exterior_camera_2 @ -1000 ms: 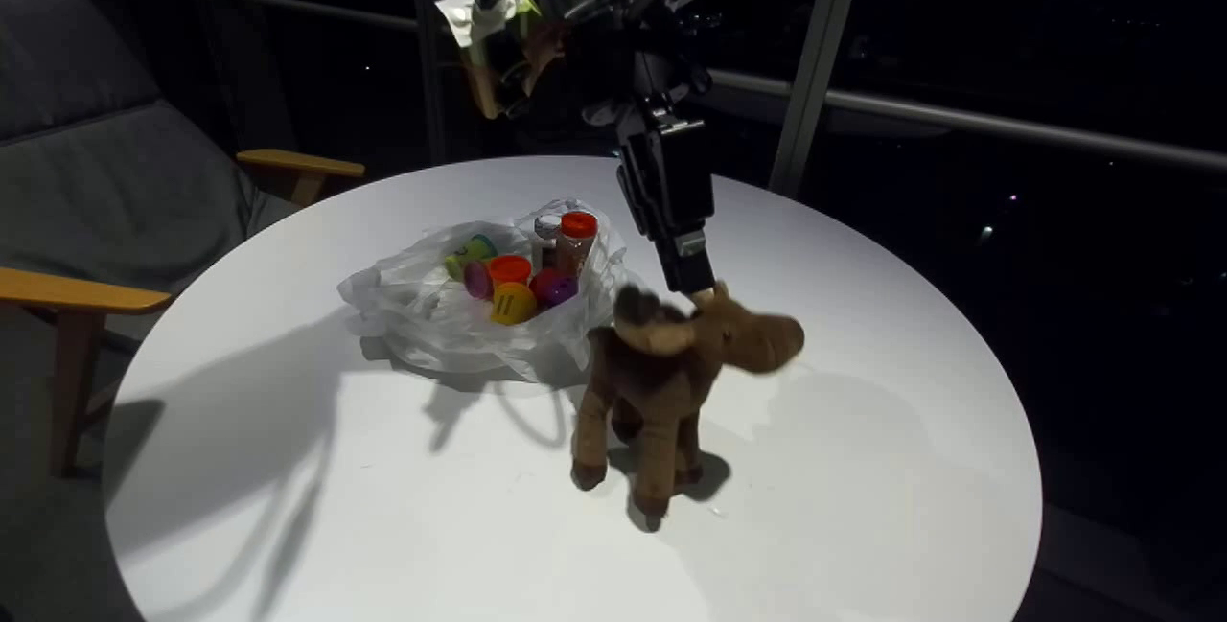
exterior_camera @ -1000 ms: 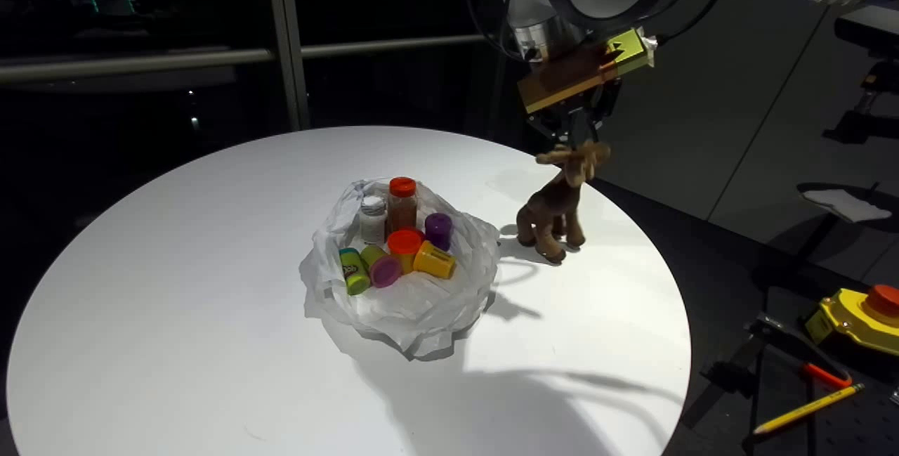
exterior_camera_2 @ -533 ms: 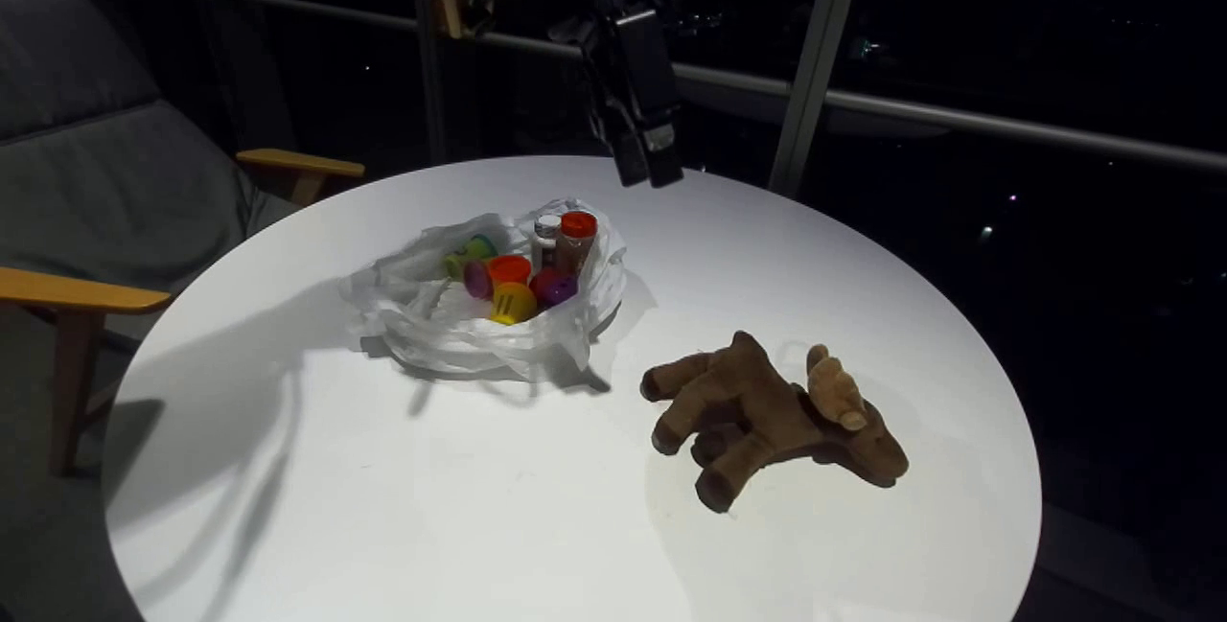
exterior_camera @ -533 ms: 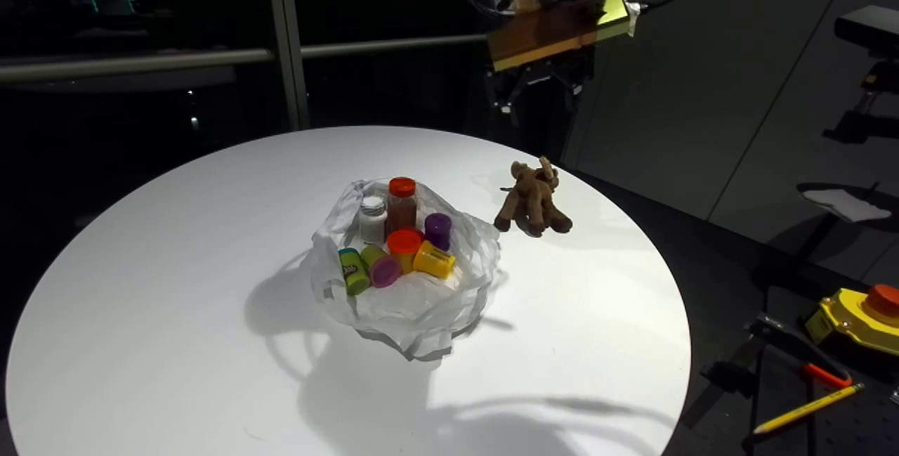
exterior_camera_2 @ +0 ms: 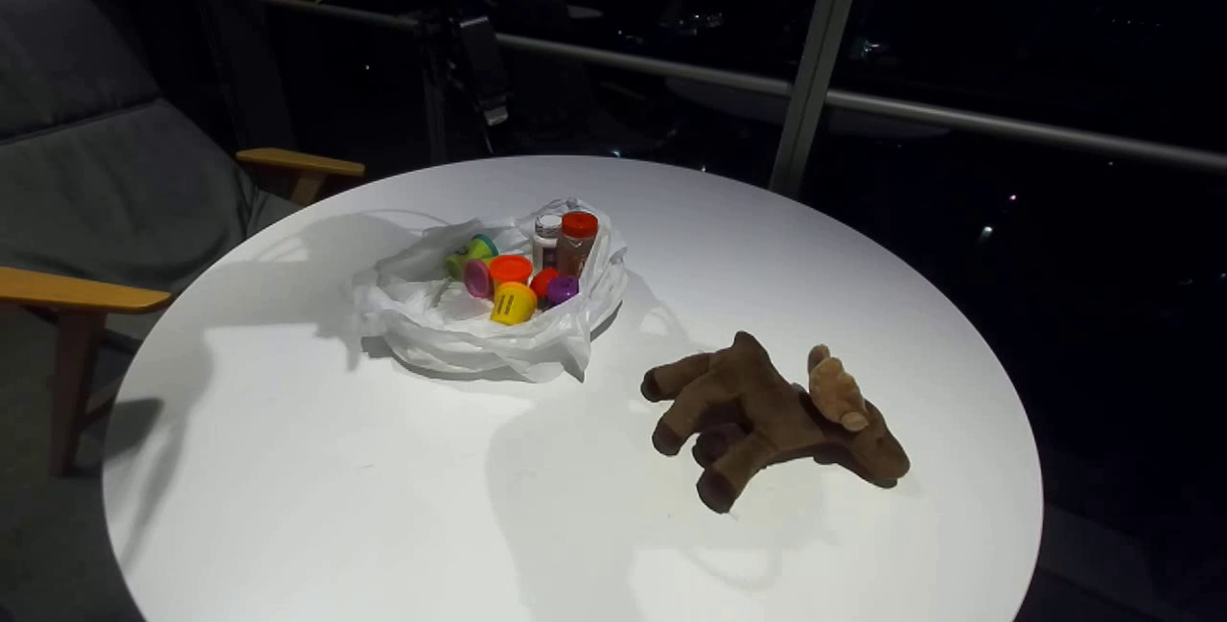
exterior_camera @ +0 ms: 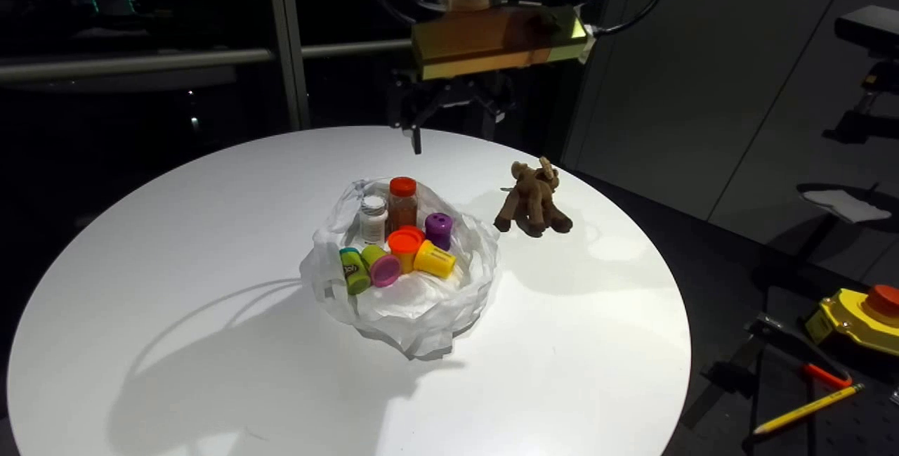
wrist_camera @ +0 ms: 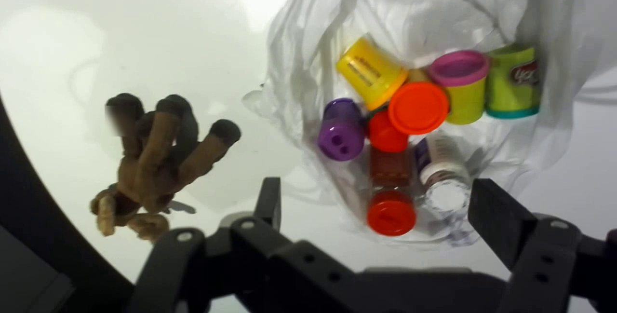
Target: Remove the objects from the plastic and put them on the table.
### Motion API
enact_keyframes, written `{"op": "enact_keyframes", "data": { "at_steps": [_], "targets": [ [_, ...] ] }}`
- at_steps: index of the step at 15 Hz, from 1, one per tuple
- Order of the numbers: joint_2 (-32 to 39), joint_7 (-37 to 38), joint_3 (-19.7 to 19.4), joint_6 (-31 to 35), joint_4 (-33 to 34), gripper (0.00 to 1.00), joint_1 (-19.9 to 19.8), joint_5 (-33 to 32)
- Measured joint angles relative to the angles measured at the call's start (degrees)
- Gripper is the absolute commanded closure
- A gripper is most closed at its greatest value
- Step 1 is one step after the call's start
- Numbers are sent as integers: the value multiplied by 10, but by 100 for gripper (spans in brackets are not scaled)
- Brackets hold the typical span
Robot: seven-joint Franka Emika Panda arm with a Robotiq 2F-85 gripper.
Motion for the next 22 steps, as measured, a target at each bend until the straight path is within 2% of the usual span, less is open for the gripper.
{"op": "enact_keyframes", "data": {
  "at_steps": [4,7,17,22],
  "targets": [
    [46,-103,12,85,3,0,0,100],
    [74,-168,9,105,17,0,-3,169],
    [157,-214,-41,94,115,0,-4,226],
    [199,-214,-63,68,173,0,-4,230]
  ]
}}
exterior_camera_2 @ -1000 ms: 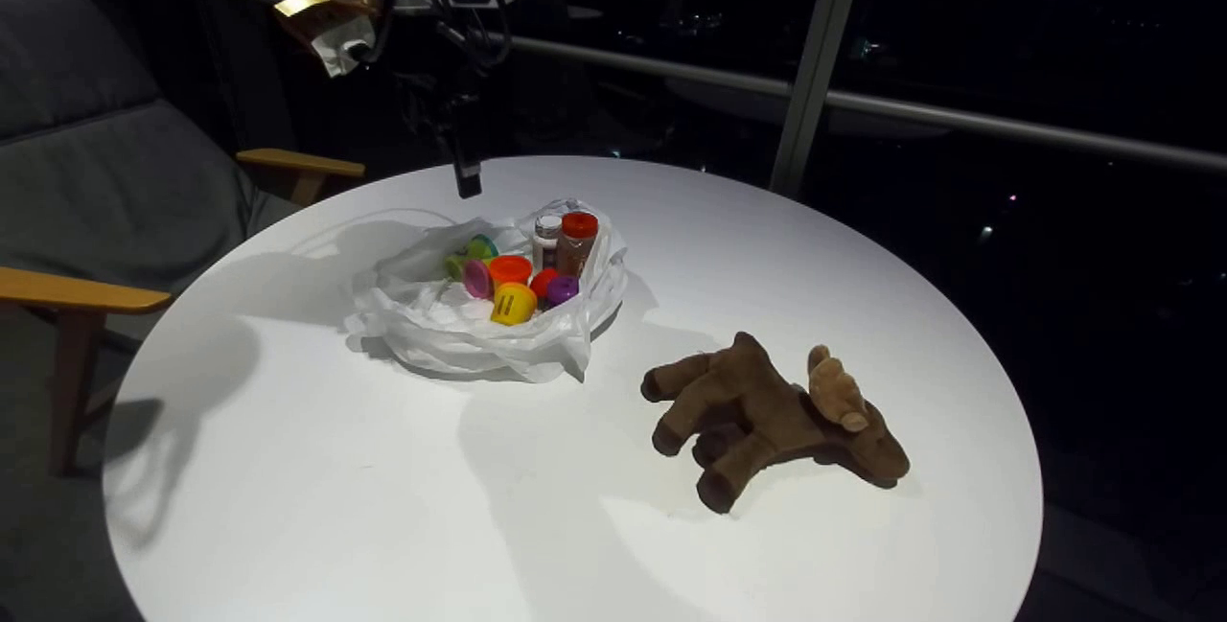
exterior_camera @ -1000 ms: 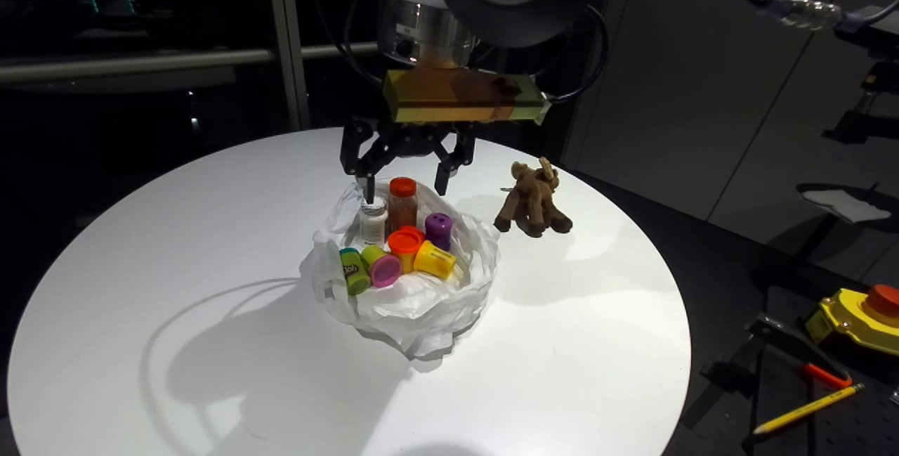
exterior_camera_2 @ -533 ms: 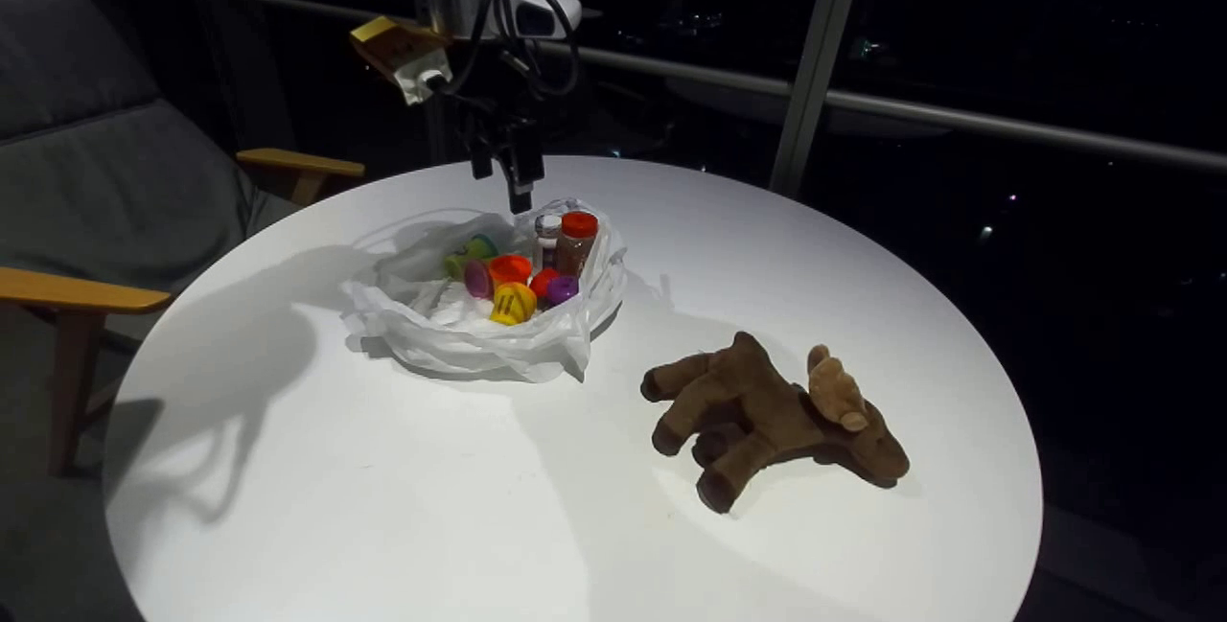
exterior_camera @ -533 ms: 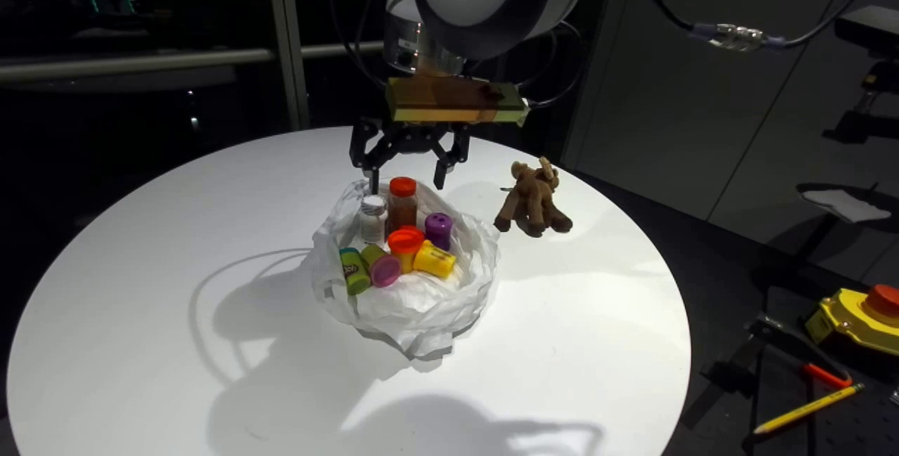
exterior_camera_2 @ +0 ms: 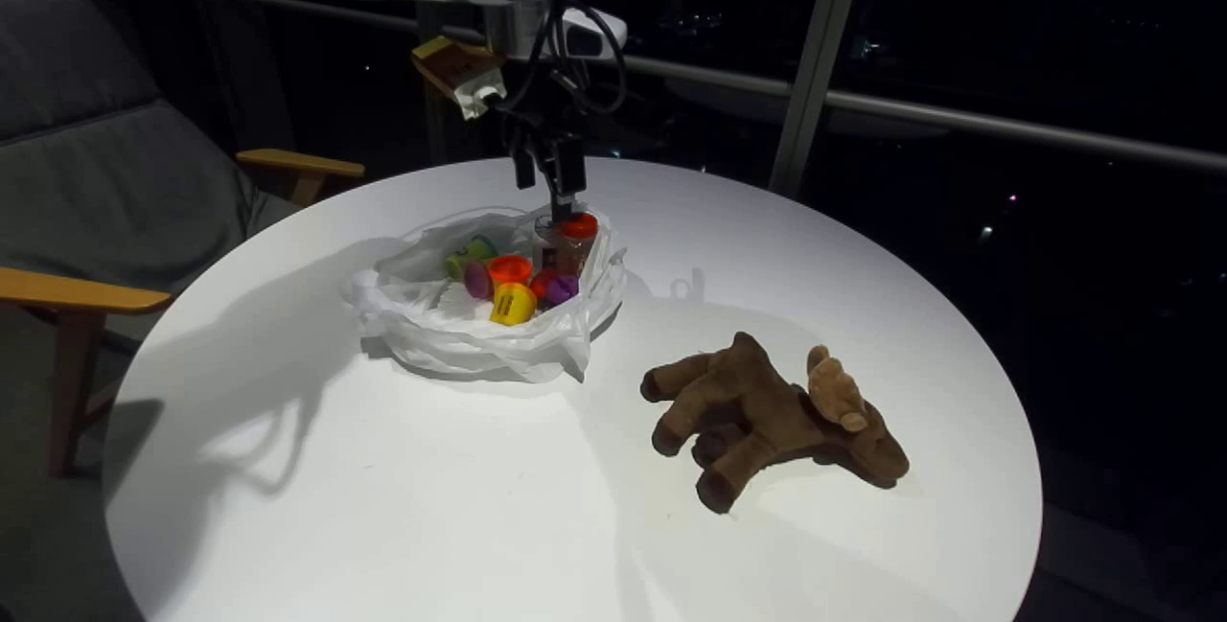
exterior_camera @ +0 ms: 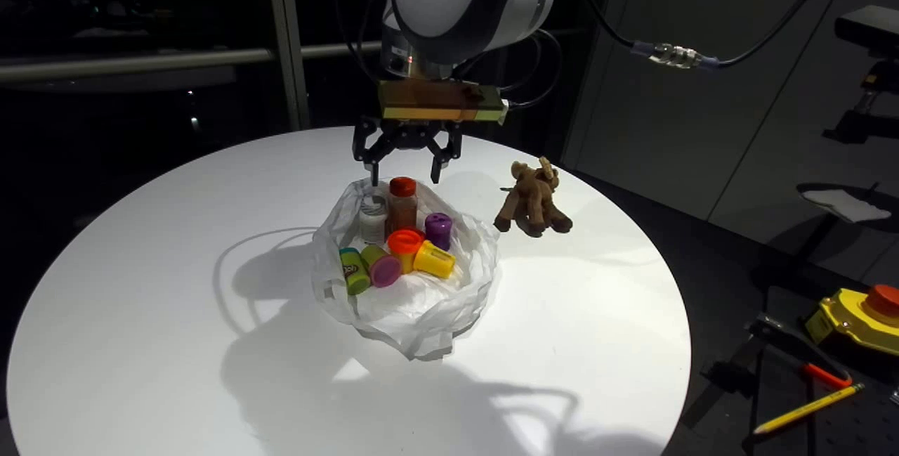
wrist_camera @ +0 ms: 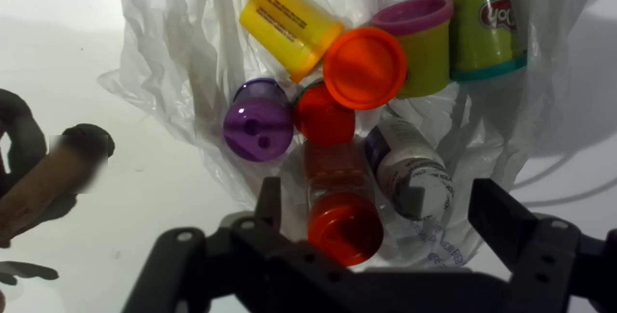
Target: Remove the objects from the plastic and put them on the table.
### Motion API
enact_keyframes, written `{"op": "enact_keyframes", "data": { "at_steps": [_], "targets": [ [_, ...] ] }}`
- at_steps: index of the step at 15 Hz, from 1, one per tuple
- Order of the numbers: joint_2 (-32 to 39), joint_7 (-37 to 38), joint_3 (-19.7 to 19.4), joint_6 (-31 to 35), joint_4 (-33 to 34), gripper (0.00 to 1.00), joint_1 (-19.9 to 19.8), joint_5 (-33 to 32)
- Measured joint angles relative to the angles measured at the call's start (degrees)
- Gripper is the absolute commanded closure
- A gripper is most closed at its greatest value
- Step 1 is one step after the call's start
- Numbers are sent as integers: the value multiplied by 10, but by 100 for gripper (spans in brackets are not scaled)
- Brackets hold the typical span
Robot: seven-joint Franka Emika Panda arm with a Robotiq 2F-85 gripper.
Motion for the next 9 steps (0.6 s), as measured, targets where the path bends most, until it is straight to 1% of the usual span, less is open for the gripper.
{"op": "enact_keyframes", "data": {
  "at_steps": [6,7,8,9],
  "targets": [
    [47,0,-4,-34,59,0,-1,6],
    [54,0,-5,-40,69,25,-1,7],
    [61,0,-6,-43,78,28,-1,8],
    [68,0,-7,-47,87,34,-1,8]
  ]
}}
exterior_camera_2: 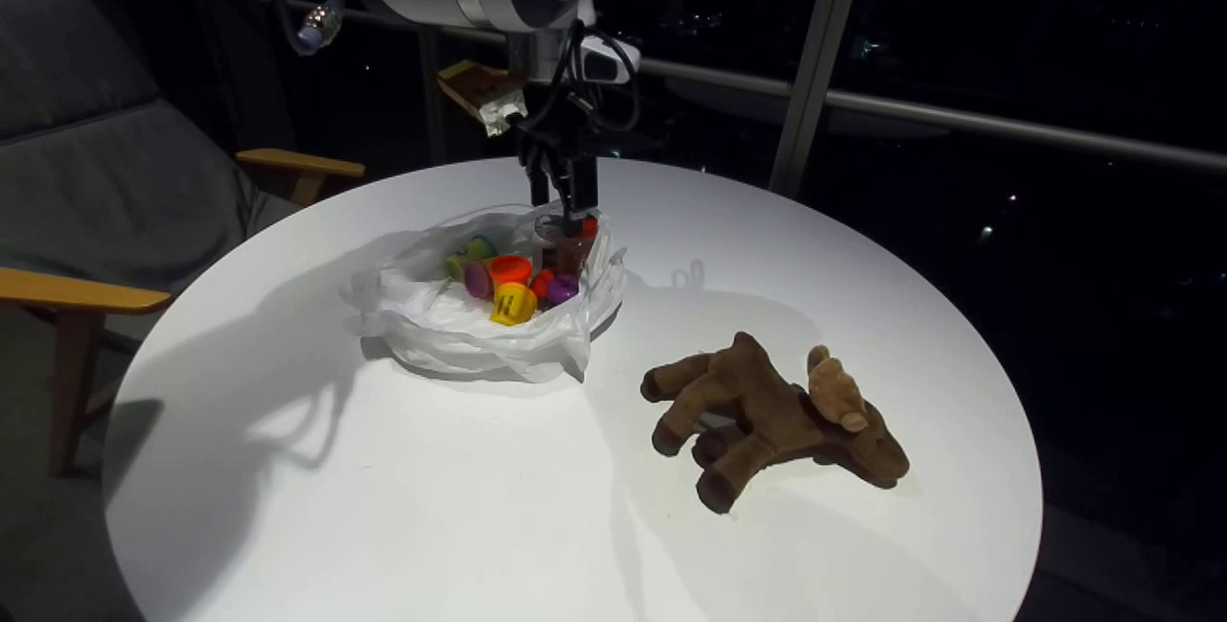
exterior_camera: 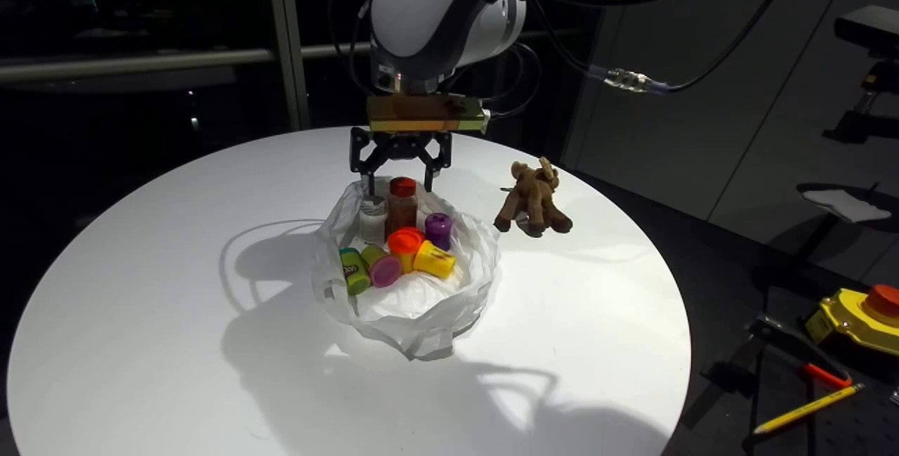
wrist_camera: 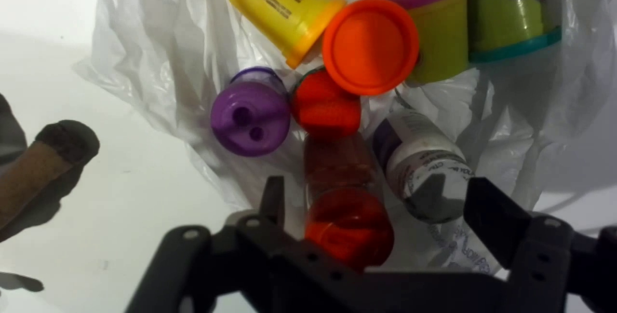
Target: Remove the objects from the plastic and put them on the table.
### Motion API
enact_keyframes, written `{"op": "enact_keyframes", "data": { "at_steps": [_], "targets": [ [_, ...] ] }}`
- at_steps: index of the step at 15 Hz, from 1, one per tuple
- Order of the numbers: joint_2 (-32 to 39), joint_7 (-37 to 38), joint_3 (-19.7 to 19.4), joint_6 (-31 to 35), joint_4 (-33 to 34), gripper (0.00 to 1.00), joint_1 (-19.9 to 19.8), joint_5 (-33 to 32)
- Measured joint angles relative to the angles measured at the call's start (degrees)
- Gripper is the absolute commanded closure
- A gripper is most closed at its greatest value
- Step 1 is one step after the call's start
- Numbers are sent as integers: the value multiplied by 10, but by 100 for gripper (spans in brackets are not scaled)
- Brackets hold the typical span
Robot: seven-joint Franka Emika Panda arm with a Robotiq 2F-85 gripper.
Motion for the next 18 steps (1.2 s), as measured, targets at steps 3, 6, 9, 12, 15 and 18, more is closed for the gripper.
{"op": "enact_keyframes", "data": {
  "at_steps": [3,6,9,12,15,18],
  "targets": [
    [17,0,-6,-9,25,58,0,0],
    [30,1,-13,-20,47,76,0,0],
    [38,1,-17,-31,62,76,0,0],
    [40,1,-18,-38,66,76,0,0],
    [30,5,-18,-37,60,76,2,0],
    [-20,8,-17,-23,10,76,6,1]
  ]
}}
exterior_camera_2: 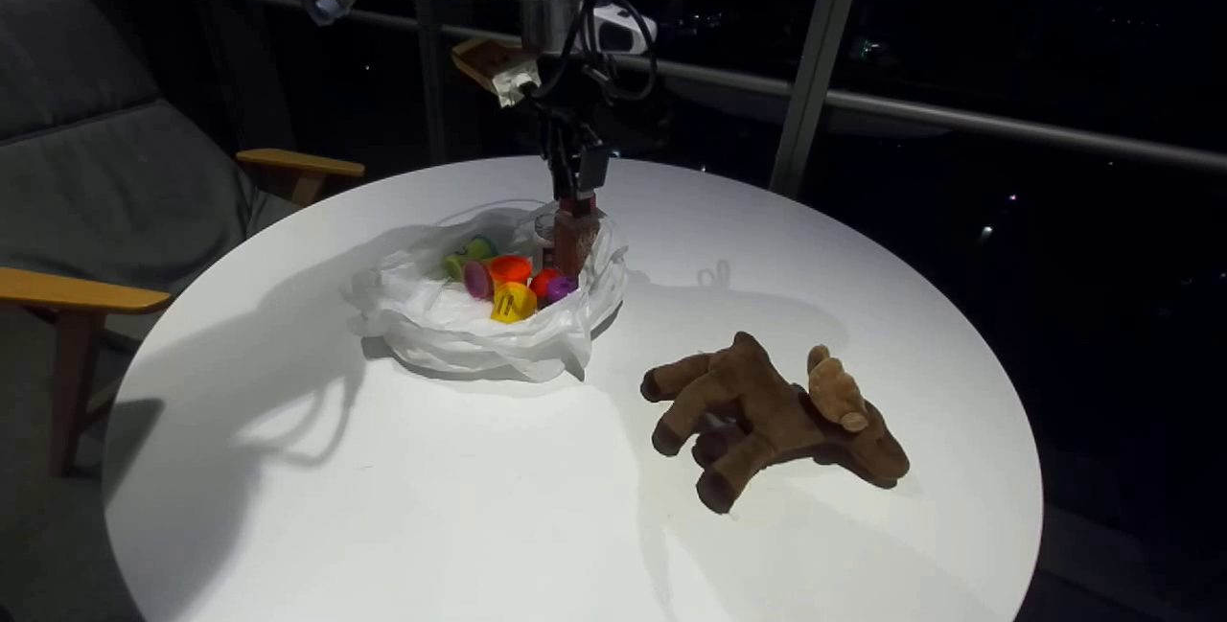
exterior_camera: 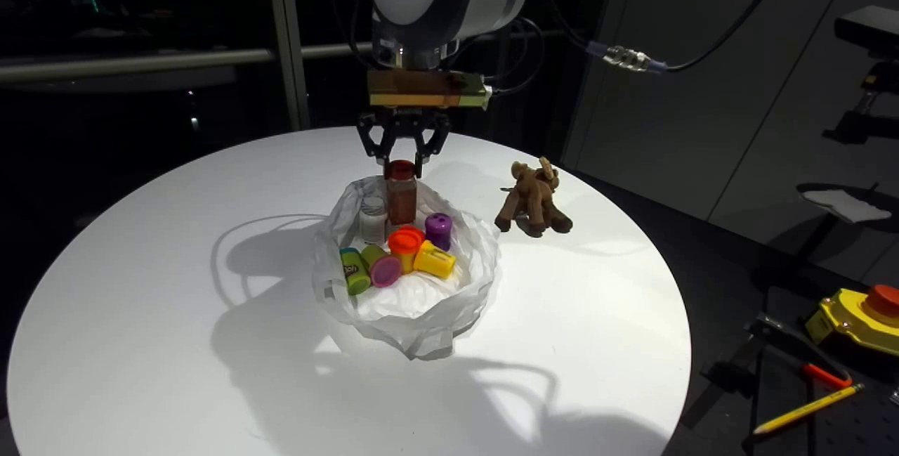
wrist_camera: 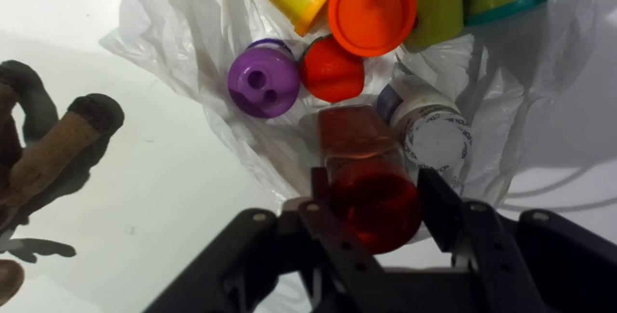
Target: Remove the objects from the plastic and put them on the table.
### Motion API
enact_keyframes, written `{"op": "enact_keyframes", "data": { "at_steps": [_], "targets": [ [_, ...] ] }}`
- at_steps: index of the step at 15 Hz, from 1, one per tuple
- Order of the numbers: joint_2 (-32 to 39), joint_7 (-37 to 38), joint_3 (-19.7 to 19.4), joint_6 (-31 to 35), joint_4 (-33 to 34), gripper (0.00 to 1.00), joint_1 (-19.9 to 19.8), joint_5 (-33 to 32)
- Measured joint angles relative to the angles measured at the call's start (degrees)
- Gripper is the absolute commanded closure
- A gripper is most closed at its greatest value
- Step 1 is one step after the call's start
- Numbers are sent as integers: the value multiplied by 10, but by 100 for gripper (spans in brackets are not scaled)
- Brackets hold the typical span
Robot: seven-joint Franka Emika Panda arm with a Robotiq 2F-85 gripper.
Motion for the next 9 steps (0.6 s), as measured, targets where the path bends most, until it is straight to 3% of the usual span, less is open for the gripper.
{"op": "enact_keyframes", "data": {
  "at_steps": [9],
  "targets": [
    [-221,40,3,57,-262,76,12,1]
  ]
}}
